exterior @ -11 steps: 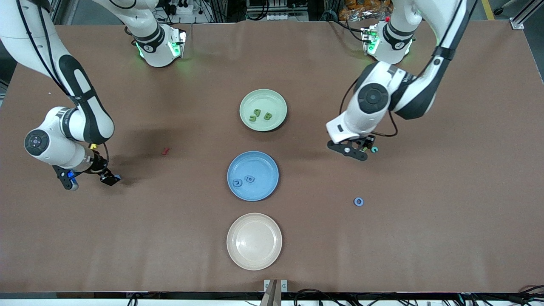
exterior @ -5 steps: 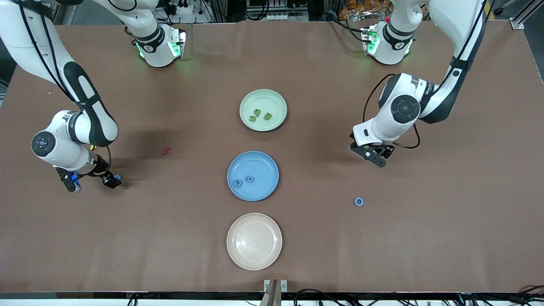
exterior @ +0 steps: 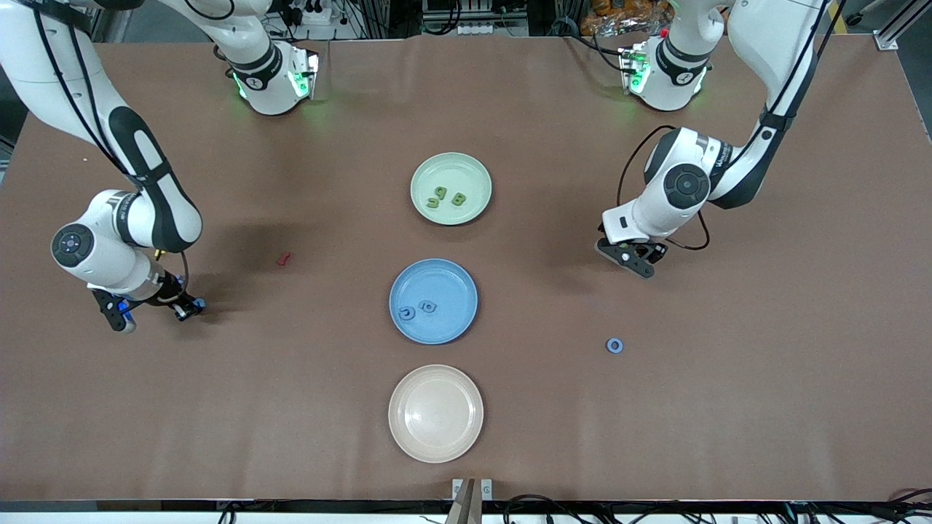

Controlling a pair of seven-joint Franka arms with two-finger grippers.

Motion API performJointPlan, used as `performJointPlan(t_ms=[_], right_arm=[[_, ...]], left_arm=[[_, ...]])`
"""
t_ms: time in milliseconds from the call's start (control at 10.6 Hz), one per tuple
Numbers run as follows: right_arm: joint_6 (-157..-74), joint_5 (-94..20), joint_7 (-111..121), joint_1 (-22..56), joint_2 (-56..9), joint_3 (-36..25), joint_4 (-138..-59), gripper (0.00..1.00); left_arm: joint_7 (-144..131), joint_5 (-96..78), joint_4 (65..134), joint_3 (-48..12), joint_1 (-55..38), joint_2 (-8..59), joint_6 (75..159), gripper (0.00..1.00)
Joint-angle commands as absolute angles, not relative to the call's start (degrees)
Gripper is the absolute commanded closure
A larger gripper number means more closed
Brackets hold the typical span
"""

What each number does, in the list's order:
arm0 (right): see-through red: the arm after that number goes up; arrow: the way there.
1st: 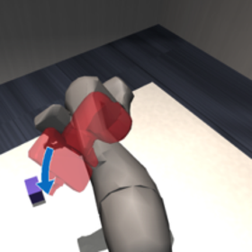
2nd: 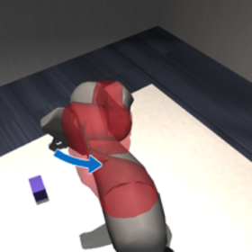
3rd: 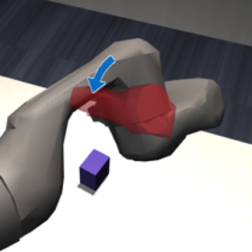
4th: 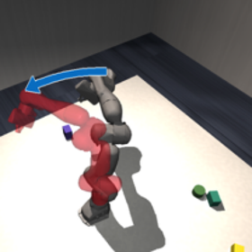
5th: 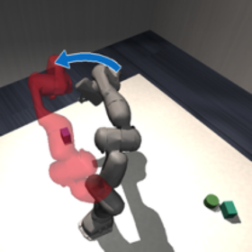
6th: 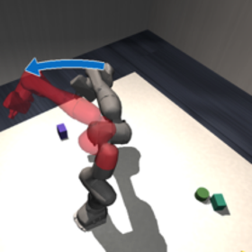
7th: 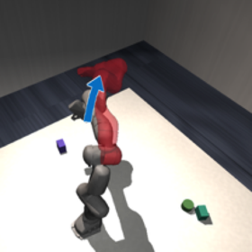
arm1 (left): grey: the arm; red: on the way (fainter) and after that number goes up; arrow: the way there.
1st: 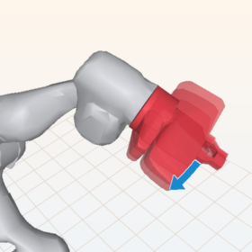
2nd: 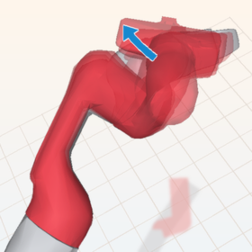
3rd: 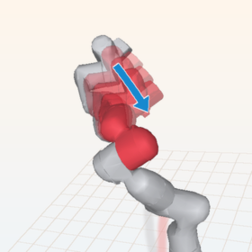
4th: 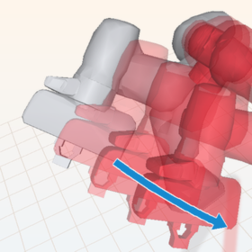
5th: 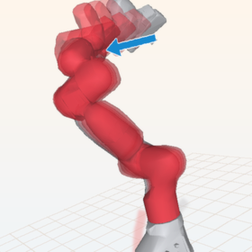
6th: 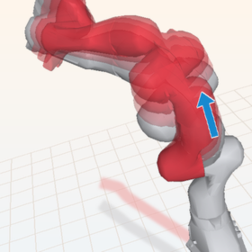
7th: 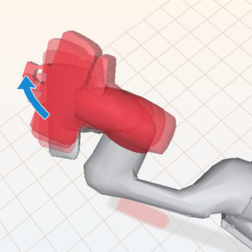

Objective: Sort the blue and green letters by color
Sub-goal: 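Grasp the blue E with the right gripper while the left reaches green N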

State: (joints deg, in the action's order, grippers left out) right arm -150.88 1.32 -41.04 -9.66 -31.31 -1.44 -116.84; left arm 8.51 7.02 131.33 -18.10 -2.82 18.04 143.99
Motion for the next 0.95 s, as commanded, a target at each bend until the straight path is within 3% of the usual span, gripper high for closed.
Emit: performJointPlan(t_ms=[0, 474, 853], right_arm=[[-152.67, 1.41, -40.52, -9.76, -33.66, -1.58, -115.58, 1.0], [-144.58, 1.14, -37.45, -2.05, -27.61, -1.58, -111.88, 1.0], [-144.49, 0.79, -37.88, 13.75, -25.93, -3.51, -111.36, 1.0]], left_arm=[[9.76, 7.03, 134.21, -18.72, -1.93, 18.54, 148.27, 0.19], [9.84, 7.64, 133.33, -18.63, -1.76, 20.21, 148.8, 0.21], [9.93, 7.91, 133.24, -18.37, -1.41, 22.23, 151.52, 0.23]])
